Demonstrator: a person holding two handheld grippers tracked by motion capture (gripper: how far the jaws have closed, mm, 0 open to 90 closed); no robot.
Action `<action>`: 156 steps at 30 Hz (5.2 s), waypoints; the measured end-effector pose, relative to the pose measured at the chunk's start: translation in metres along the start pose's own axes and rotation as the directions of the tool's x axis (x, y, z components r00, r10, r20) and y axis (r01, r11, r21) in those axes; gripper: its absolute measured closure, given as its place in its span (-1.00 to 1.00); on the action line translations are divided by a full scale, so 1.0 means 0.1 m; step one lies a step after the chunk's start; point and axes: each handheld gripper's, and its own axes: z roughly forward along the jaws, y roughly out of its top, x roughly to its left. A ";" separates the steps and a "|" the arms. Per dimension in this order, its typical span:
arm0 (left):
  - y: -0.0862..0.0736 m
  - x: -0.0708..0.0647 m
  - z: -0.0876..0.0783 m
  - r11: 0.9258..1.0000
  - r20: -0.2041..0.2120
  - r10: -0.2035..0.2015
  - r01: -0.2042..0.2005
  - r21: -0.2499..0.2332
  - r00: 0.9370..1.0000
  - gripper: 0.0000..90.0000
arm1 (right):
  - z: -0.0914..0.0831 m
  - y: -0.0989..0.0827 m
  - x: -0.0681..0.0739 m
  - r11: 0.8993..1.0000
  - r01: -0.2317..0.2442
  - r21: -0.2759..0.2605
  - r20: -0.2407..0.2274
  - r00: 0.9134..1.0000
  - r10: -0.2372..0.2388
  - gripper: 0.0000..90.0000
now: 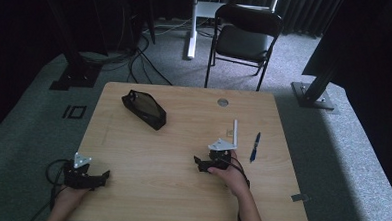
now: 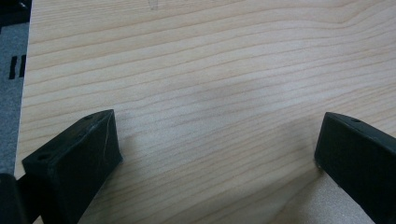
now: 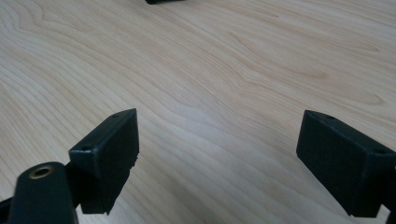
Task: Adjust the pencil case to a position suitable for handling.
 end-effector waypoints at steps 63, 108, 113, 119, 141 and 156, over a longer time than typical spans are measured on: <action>0.00 0.00 0.00 1.000 0.000 0.000 0.000 0.001 1.000 -0.99 | 0.86 0.92 0.28 0.992 0.081 -0.095 -0.107 0.990 -0.091 -0.70; 0.00 0.00 0.00 1.000 0.000 0.000 0.000 0.001 1.000 -0.99 | 1.29 1.25 0.39 0.982 0.127 -0.137 -0.004 0.992 -0.129 0.23; 0.00 0.00 0.00 1.000 0.000 0.000 0.000 0.000 1.000 -0.99 | 1.34 1.27 0.39 0.987 0.113 -0.111 0.010 0.994 -0.112 0.30; 0.00 0.00 0.00 1.000 0.000 0.000 0.000 0.000 1.000 -0.99 | 1.38 1.29 0.39 0.990 0.107 -0.096 0.000 0.994 -0.108 0.46; 0.00 0.00 0.00 1.000 0.000 0.000 0.000 0.001 1.000 -0.99 | 1.29 1.20 0.44 0.994 0.086 -0.069 -0.028 0.996 -0.088 0.63; 0.00 0.00 0.00 1.000 0.000 0.000 0.000 0.001 1.000 -0.99 | 1.10 1.06 0.42 0.996 0.064 -0.069 -0.037 0.997 -0.067 0.63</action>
